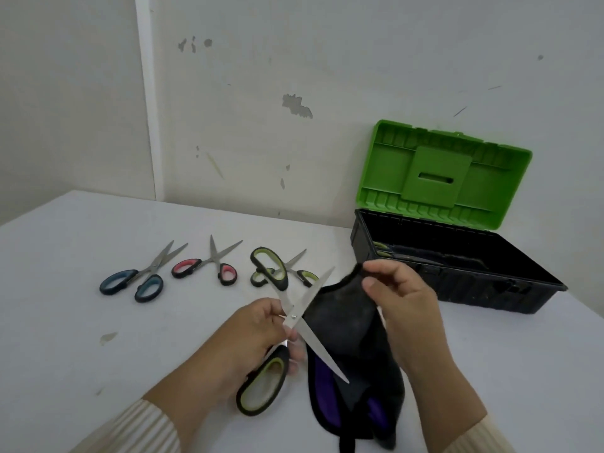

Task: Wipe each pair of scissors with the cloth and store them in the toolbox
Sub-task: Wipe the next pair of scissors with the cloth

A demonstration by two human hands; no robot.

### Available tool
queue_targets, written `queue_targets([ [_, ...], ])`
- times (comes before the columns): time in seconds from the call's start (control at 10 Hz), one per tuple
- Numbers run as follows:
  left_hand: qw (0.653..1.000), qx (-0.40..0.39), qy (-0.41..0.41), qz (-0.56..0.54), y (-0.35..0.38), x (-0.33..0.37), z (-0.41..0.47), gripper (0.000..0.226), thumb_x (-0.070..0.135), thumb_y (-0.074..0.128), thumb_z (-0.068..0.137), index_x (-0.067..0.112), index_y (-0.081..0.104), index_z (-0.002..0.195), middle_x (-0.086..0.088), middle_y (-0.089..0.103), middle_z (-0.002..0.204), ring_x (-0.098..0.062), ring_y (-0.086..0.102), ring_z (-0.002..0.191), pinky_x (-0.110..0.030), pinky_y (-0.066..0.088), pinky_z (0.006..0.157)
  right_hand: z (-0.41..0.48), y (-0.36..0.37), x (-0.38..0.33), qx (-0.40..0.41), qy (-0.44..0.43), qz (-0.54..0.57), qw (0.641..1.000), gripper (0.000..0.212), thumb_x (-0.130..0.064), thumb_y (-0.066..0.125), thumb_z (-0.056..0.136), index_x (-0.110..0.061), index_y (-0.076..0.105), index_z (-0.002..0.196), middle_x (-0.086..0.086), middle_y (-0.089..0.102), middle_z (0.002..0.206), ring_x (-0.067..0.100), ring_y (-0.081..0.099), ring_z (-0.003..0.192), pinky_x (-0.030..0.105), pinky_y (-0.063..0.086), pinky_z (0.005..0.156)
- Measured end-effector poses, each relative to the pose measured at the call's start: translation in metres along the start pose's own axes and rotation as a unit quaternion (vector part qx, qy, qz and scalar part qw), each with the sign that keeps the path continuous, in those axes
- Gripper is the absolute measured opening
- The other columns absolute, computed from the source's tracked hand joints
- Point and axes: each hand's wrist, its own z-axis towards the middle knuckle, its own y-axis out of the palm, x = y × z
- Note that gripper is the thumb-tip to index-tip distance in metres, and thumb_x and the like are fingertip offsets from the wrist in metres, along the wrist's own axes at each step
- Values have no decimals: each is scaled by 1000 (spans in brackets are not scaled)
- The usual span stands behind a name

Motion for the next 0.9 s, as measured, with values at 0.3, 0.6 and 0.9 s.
queue_targets([
  [0.3, 995, -20, 60, 80, 8, -10, 2, 17, -13, 47, 86, -8, 59, 97, -26, 62, 68, -28, 59, 51, -33, 52, 50, -19, 47, 8, -144, -173, -357, 907, 18, -9, 51, 88, -9, 67, 97, 9, 60, 98, 25, 56, 91, 29, 44, 77],
  [0.6, 995, -3, 67, 80, 9, -11, 4, 18, -14, 46, 85, -6, 60, 93, -23, 59, 63, -24, 57, 47, -29, 50, 46, -24, 50, 5, -132, -175, -345, 913, 17, -11, 52, 87, -9, 68, 93, 9, 61, 95, 24, 56, 88, 30, 45, 76],
  [0.9, 996, -24, 60, 61, 9, -8, -1, 15, -16, 48, 84, -9, 59, 93, -17, 53, 65, -23, 54, 47, -32, 48, 47, 10, 8, 19, 52, -76, -297, 950, 16, -11, 59, 85, -23, 69, 84, -1, 63, 91, 11, 56, 86, 15, 39, 74],
])
